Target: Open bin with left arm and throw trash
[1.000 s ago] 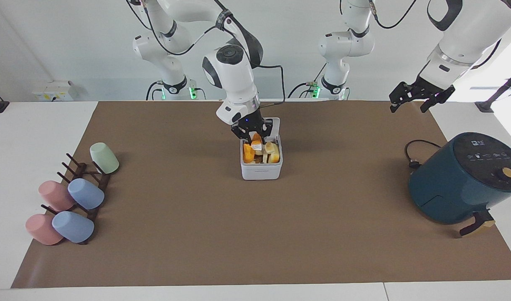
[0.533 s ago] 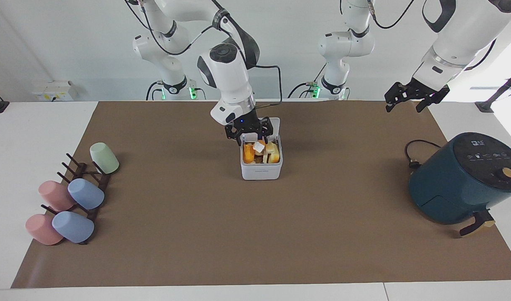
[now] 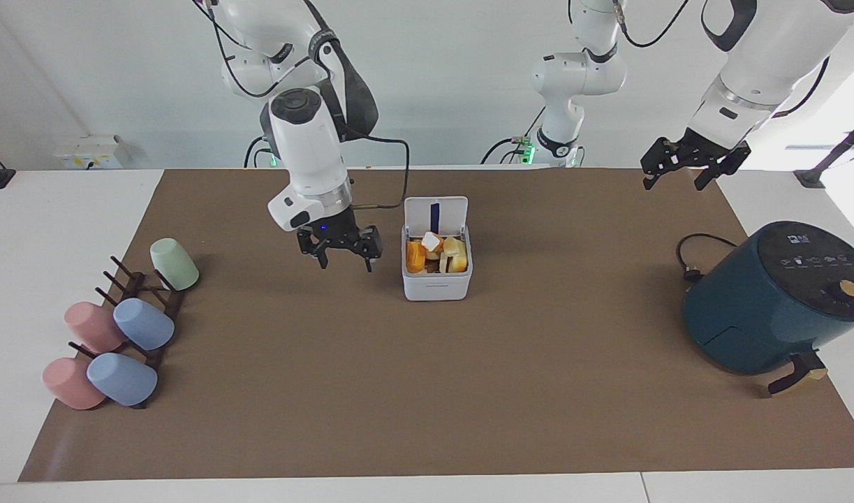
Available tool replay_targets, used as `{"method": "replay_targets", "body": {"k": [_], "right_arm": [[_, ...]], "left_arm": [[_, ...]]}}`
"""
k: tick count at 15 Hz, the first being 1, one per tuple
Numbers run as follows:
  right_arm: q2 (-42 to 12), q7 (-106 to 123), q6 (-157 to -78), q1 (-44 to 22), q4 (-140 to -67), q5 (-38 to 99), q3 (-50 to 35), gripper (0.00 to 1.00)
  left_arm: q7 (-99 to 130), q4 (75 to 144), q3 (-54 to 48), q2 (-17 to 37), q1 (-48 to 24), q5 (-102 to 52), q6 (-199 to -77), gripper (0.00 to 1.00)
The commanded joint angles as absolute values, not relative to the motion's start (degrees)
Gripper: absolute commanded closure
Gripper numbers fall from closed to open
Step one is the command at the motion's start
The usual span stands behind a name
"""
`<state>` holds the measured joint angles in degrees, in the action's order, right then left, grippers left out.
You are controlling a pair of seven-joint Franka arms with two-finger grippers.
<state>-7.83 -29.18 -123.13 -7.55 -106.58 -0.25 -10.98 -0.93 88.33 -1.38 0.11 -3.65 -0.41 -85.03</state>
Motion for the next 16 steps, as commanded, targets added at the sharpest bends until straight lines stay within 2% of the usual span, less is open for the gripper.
{"method": "replay_targets", "body": {"k": [1, 6, 9, 16], "right_arm": [[-5.5, -25.9, -120.7, -3.3, -107.0, -1.2, -11.7, 0.00], [-2.4, -21.1, -116.4, 1.9, -106.6, -1.1, -11.8, 0.00], [-0.3, -20.9, -112.9, 2.1, -105.8, -1.1, -11.7, 0.00], [-0.5, -15.7, -101.8, 4.0, -97.0, -0.4, -11.1, 0.00]], "left_arm": [[-0.3, 90.2, -0.4, -1.4, -4.9, 1.1, -86.4, 0.00], [-0.4, 90.4, -0.5, -1.6, -4.9, 1.0, -86.4, 0.00], [-0.3, 90.5, -0.7, -1.6, -5.0, 1.1, -86.3, 0.00], [-0.4, 90.4, -1.0, -1.6, -5.4, 1.1, -86.3, 0.00]]}}
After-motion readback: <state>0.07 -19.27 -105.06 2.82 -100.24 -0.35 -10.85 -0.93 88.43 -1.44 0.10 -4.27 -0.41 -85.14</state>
